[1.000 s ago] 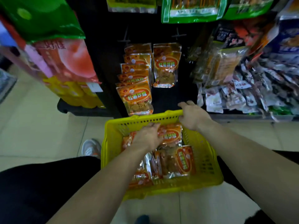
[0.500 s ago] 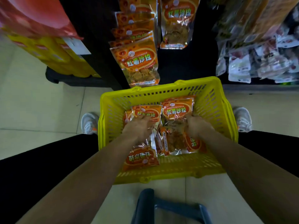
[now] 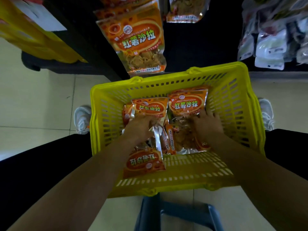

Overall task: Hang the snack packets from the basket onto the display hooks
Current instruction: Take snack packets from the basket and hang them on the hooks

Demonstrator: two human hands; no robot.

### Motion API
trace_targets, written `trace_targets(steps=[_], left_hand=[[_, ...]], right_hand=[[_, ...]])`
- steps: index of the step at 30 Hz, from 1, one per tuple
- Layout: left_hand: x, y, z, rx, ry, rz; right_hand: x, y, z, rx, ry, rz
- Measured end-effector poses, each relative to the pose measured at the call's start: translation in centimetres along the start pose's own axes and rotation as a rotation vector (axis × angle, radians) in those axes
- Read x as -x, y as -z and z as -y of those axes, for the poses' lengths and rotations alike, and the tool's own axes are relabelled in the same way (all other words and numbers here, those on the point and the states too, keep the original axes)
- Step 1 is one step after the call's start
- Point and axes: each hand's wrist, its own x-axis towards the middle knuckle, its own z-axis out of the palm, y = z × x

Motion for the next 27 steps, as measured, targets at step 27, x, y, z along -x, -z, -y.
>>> trace_targets(steps=[27], left_hand=[[4.3,9.8,-1.2,0.169,0.078,-0.122]], right_hand=[[4.5,13.7,-3.9,-0.581,0.076,-0.012]])
